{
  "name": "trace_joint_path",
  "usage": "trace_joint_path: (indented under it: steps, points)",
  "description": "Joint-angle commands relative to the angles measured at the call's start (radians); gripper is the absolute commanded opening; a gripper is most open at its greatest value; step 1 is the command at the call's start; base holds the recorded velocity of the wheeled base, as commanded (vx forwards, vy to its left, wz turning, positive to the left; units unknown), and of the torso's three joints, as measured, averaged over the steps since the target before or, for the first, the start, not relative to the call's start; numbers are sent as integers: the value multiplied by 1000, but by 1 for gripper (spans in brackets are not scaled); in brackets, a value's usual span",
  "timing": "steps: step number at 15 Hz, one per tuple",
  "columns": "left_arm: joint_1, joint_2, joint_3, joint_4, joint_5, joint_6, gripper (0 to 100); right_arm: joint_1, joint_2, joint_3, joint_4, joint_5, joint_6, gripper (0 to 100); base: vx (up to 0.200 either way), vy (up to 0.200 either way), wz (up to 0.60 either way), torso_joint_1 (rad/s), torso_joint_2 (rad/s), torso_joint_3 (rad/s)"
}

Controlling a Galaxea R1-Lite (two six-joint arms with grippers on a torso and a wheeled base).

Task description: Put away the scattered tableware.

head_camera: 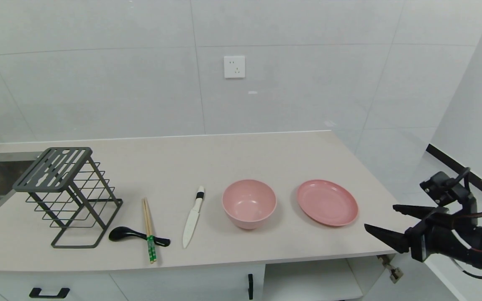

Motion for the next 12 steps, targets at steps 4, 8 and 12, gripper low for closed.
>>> trace_joint_path:
  steps: [4, 8, 12]
  points:
    - [0, 1, 0, 0, 1, 0, 100, -16, 179, -119, -9, -16, 186, 100, 0, 0, 0, 0, 0, 0]
    - [0, 1, 0, 0, 1, 0, 100, -46, 337, -165, -76, -63, 91, 100, 0, 0, 0, 0, 0, 0]
    - [0, 1, 0, 0, 1, 0, 100, -46, 409, -227, -96, -63, 60, 100, 0, 0, 0, 0, 0, 0]
